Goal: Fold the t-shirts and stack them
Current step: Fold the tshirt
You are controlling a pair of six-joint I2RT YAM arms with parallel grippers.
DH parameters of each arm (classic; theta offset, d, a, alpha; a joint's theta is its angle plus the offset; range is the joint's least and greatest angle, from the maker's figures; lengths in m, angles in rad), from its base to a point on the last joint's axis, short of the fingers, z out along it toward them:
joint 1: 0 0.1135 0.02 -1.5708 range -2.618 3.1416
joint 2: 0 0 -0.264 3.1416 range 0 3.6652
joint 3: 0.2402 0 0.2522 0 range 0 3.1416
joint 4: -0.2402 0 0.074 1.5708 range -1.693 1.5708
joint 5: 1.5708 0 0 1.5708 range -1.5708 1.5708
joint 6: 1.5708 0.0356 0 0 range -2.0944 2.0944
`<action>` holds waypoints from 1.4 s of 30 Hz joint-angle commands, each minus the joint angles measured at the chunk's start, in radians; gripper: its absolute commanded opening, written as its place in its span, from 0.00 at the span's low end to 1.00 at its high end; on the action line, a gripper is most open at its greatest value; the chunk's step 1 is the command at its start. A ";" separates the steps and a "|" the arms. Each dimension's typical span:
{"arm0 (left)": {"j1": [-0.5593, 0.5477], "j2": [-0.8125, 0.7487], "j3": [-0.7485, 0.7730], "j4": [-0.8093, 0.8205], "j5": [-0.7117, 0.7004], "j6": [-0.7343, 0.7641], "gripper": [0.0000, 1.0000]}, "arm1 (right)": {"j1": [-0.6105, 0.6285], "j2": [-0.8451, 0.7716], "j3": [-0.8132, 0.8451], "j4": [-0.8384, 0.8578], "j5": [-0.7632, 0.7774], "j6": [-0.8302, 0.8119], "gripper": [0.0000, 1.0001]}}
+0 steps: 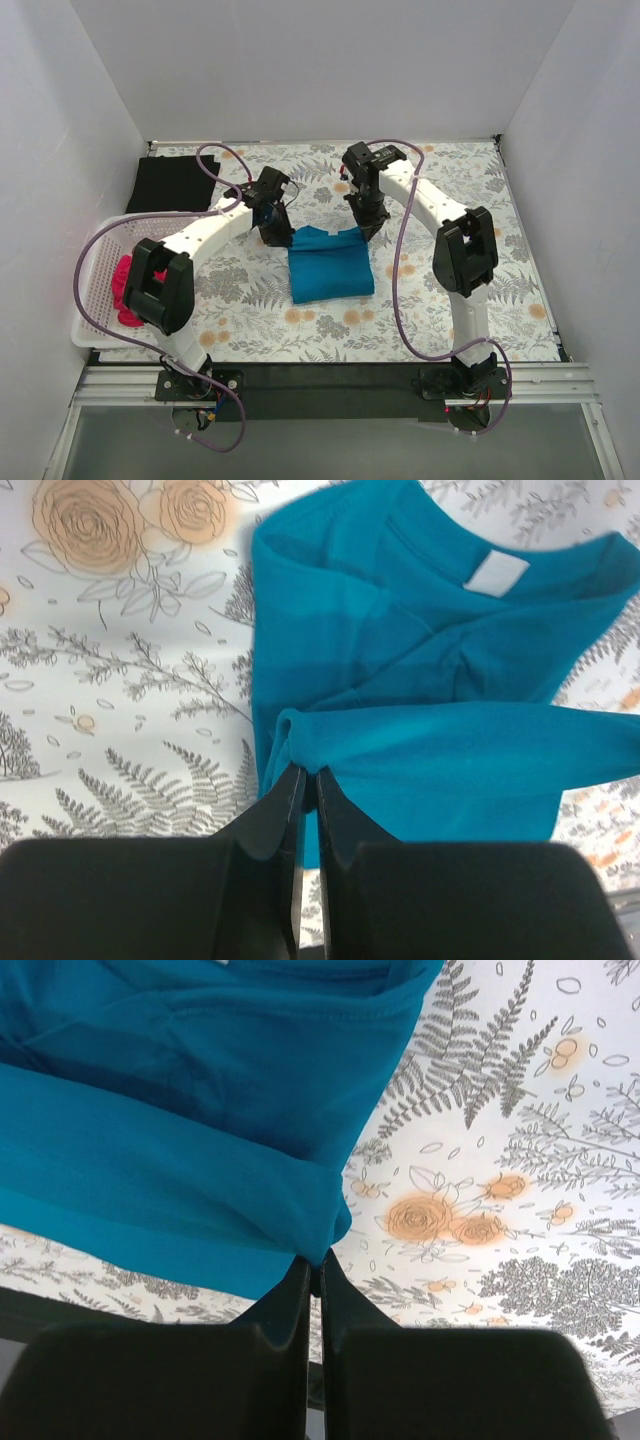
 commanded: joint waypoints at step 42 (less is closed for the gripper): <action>-0.009 -0.203 -0.382 0.616 0.094 0.083 0.19 | -0.061 -0.246 -0.581 0.837 -0.424 0.031 0.34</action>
